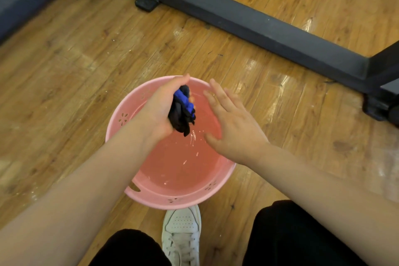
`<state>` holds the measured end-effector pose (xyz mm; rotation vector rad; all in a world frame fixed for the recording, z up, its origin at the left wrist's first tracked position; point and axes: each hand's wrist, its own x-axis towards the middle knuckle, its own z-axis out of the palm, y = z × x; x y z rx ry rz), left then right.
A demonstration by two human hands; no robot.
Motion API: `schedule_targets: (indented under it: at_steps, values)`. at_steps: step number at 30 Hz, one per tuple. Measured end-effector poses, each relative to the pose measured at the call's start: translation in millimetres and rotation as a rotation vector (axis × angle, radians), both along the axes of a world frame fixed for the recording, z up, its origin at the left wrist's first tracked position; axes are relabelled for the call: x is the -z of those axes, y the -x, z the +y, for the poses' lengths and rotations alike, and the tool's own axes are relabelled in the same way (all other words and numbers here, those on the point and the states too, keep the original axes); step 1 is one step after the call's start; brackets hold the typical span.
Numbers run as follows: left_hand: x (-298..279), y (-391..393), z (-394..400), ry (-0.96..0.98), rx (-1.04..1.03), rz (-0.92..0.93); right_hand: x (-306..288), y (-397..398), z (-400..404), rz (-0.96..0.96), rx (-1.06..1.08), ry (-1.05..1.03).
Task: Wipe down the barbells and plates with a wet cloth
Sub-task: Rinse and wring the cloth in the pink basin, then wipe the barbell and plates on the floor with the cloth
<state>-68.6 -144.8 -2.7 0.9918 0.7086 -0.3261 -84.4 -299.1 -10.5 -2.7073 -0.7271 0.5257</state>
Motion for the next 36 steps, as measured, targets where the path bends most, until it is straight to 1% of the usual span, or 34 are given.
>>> schedule_targets:
  at_steps: [2,3,4,5,6,8,9,10,11,13,16,18,21,24,31,36]
  values:
    - [-8.2,-2.5,-15.8,0.02,0.028,-0.053,-3.1,-3.1,-5.7,0.011,0.012,-0.087]
    - [-12.0,-3.1,-26.7,-0.012,0.048,-0.099,-5.7,-5.1,-10.4,-0.009,0.048,-0.143]
    - [-13.4,-3.4,-38.0,-0.105,0.084,-0.179,-8.2,-7.5,-16.9,-0.041,0.093,-0.186]
    - [-13.5,-3.4,-49.4,-0.28,0.147,-0.309,-10.4,-10.1,-25.2,-0.077,0.131,-0.204]
    - [-12.2,-4.0,-60.1,-0.509,0.235,-0.485,-10.8,-12.6,-35.9,-0.109,0.158,-0.188]
    - [-8.5,-7.4,-78.1,-0.921,0.454,-0.89,-11.9,-14.5,-61.1,-0.151,0.179,-0.086]
    - [-6.9,-11.1,-85.3,-1.073,0.571,-1.064,-12.1,-13.3,-75.5,-0.159,0.195,-0.038]
    - [-5.4,-15.5,-92.8,-1.19,0.686,-1.215,-13.6,-10.6,-90.5,-0.15,0.227,-0.008]
    - [-2.8,-19.5,-101.6,-1.282,0.79,-1.326,-15.6,-5.9,-105.6,-0.131,0.268,0.018]
    - [0.3,-24.2,-122.3,-1.394,0.969,-1.408,-20.0,6.9,-132.1,-0.127,0.325,0.1]
    - [7.3,-27.0,-159.1,-1.423,1.144,-1.456,-19.5,22.8,-163.6,-0.164,0.403,0.19]
    - [10.3,-27.4,-188.0,-1.491,1.236,-1.484,-15.7,32.0,-182.0,-0.147,0.481,0.231]
    - [12.2,-24.0,-227.6,-1.623,1.527,-1.437,-4.3,49.4,-210.3,-0.089,0.603,0.232]
    - [19.6,-18.6,-265.1,-1.692,1.707,-1.441,9.8,68.2,-237.2,-0.03,0.724,0.185]
    - [42.0,13.7,-361.0,-1.579,1.934,-1.653,39.4,122.6,-299.2,0.018,1.045,0.101]
    - [54.5,48.2,-420.4,-1.447,1.951,-1.786,48.7,175.1,-332.4,-0.017,1.298,-0.063]
